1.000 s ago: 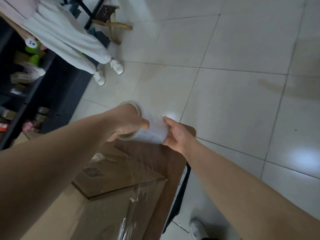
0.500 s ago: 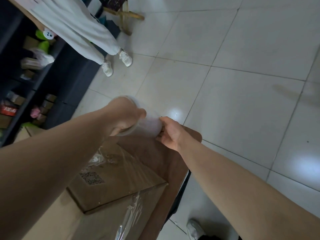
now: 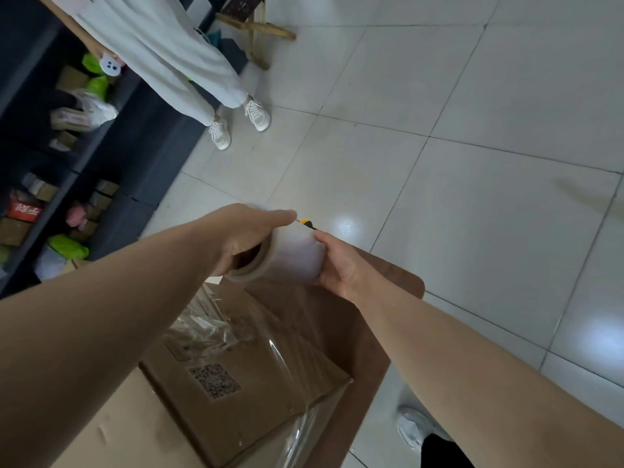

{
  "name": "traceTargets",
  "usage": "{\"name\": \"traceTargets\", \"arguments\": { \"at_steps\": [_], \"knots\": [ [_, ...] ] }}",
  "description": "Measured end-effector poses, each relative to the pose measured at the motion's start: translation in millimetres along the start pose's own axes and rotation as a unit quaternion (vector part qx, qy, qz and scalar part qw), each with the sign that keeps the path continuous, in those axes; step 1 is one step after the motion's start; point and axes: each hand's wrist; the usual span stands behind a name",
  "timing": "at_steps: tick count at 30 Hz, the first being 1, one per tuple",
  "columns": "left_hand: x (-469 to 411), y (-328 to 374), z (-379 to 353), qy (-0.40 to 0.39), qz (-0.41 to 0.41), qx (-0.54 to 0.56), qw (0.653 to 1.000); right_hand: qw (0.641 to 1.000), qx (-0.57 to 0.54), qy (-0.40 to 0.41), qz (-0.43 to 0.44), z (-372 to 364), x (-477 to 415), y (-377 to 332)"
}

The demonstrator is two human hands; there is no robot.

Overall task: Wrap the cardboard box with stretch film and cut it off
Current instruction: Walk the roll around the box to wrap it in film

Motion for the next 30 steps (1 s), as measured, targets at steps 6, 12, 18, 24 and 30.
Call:
{"name": "traceTargets", "arguments": {
  "at_steps": [6,12,18,24,30],
  "knots": [
    [-21,-3,12,0.022,0.013,0.041,0.999,1.000,-0.011,-0.016,-0.016,-10,-10,3],
    [-29,-2,32,0.052,-0.021,-0.032,0.998,0.999,-0.001,-0.029,-0.012,-26,-22,-7],
    [-32,2,42,0.103,-0.025,-0.191,0.976,0.996,0.043,-0.065,-0.051,-46,-38,-17],
    [-37,5,57,0.123,0.021,-0.100,0.987,0.991,0.037,-0.092,-0.094,-63,-52,-23],
    [-48,-8,77,0.173,0.116,0.065,0.976,0.985,0.067,-0.094,-0.131,-74,-65,-16]
  ]
}}
Point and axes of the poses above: each hand's wrist, its own x-axis away from the middle knuckle, its own z-axis out of the back of the hand, y = z × x, and after that the axes turned 3 degrees about y, right-handed
